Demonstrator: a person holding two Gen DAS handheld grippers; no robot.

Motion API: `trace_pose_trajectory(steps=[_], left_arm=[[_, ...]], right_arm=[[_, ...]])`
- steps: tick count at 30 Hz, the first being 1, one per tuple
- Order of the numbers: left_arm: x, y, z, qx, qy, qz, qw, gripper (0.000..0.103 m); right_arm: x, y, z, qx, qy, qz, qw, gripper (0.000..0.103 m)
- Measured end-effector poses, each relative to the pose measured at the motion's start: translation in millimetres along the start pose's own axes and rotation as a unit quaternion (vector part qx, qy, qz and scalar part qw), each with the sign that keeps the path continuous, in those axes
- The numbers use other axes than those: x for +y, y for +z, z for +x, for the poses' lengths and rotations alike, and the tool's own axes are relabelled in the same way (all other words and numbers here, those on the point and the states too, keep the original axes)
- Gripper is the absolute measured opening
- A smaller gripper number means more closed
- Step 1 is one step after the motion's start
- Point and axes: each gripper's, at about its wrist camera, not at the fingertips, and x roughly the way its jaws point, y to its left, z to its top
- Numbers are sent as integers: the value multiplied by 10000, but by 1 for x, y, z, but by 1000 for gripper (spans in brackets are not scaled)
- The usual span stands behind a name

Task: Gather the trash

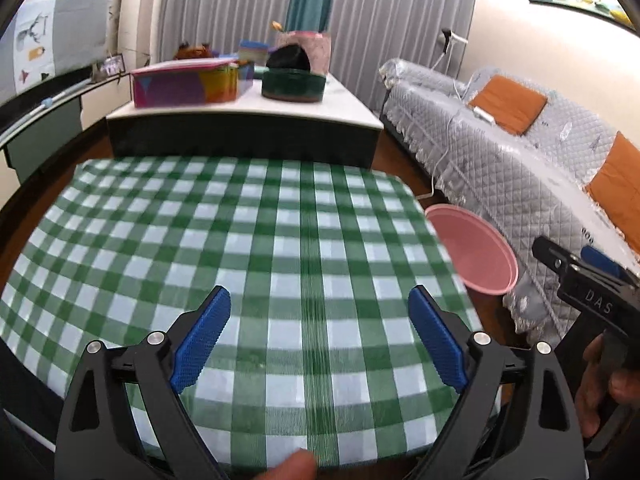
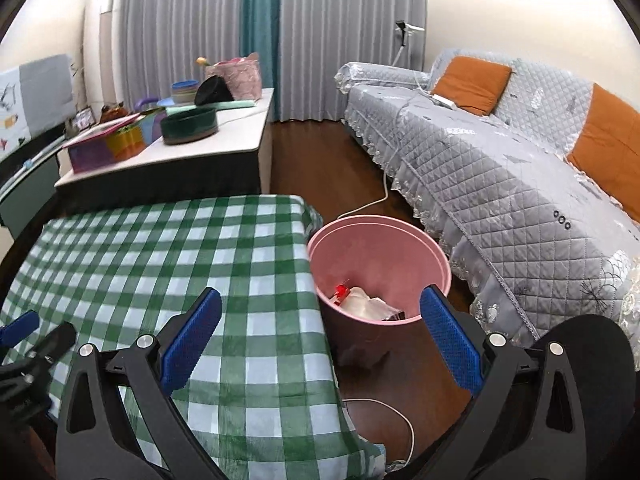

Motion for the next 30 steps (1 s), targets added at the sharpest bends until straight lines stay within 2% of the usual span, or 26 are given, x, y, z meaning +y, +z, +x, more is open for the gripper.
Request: trace_pose_trajectory(steps=[12, 14, 30], left_arm=[[2, -2, 10, -54, 336, 6, 9994, 88], [1, -2, 11, -58, 343, 12, 9994, 91], [-2, -3, 12, -55, 325, 76, 9994, 92]], right_arm=[[16, -5, -1, -193, -28, -268, 9995, 97], [16, -5, -2, -214, -35, -282, 9994, 98], [13, -5, -1, -199, -50, -231, 9995, 98]])
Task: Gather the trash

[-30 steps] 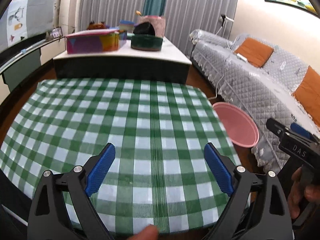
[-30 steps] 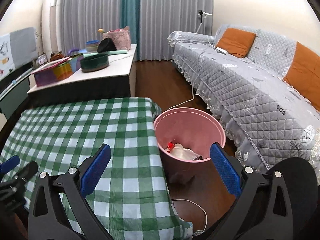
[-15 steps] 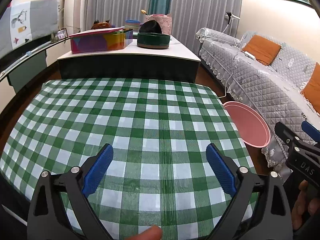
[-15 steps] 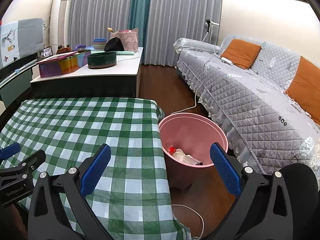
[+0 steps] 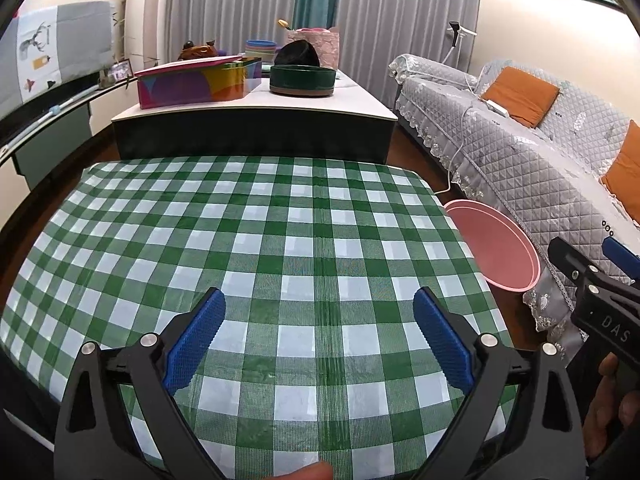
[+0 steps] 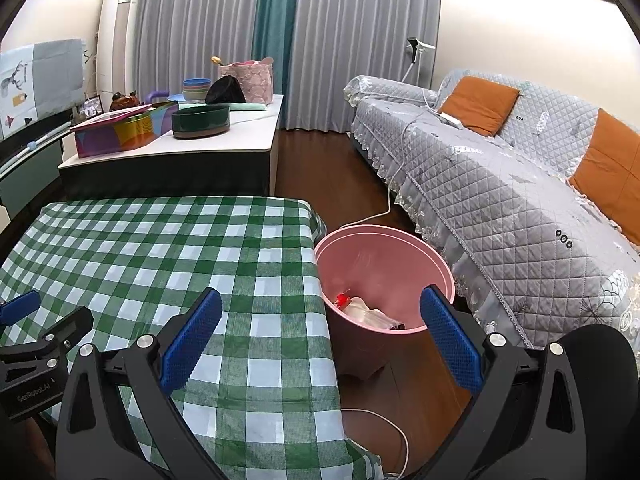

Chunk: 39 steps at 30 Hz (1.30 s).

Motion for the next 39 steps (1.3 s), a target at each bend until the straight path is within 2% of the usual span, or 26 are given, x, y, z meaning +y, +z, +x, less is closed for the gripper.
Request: trace_pose_trajectory(steps=[39], left_arm=[[-3, 0, -2, -5, -31, 6, 10000, 94]], right_arm=[[9, -1, 2, 6, 24, -14, 10000, 98]])
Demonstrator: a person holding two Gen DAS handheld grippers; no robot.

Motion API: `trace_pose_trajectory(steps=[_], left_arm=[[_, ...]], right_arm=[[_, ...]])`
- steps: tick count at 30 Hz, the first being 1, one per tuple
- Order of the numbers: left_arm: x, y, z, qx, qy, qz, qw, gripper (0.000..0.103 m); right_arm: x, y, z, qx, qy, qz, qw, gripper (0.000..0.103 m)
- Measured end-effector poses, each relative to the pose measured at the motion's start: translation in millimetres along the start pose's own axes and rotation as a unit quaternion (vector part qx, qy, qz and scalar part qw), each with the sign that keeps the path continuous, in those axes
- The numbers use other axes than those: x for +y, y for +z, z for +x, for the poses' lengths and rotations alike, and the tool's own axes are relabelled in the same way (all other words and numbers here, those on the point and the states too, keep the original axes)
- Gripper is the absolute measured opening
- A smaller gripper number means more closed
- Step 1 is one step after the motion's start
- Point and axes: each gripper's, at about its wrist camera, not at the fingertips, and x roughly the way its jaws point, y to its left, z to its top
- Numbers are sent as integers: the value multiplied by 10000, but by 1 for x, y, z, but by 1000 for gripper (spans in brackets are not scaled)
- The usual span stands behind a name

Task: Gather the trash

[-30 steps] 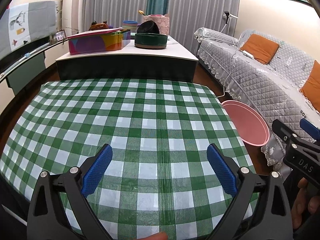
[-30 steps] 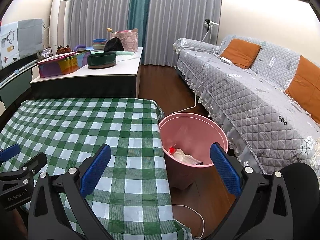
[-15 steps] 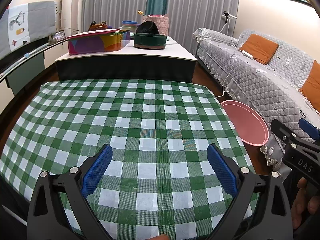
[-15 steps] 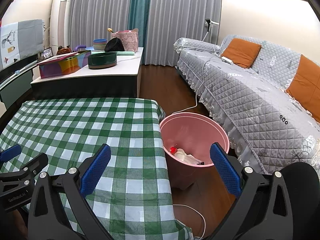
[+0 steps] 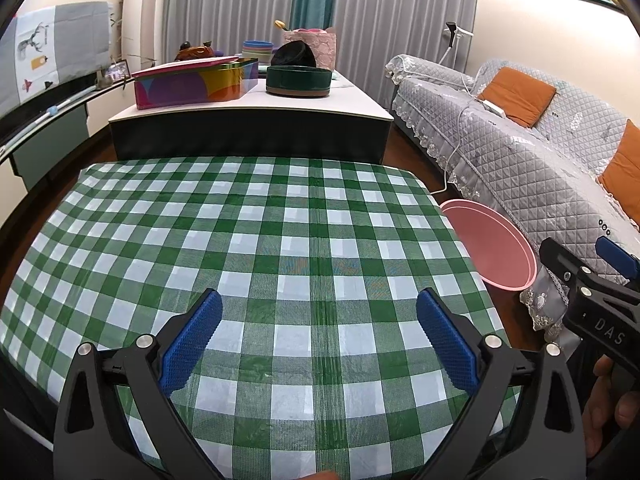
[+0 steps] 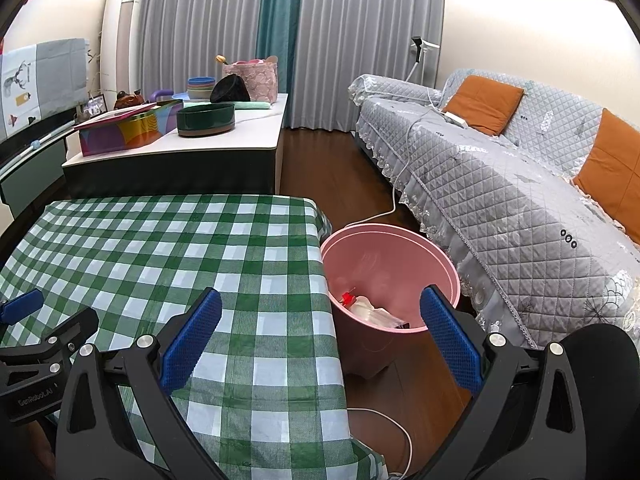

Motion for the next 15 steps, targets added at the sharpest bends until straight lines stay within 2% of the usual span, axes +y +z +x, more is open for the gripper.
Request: trace_pose_trajectory(steps=[15], left_arm=[[-1, 2, 1, -24, 32, 96, 9999, 95]], right_arm=[[1, -1, 0, 6, 1, 6, 10000, 97]])
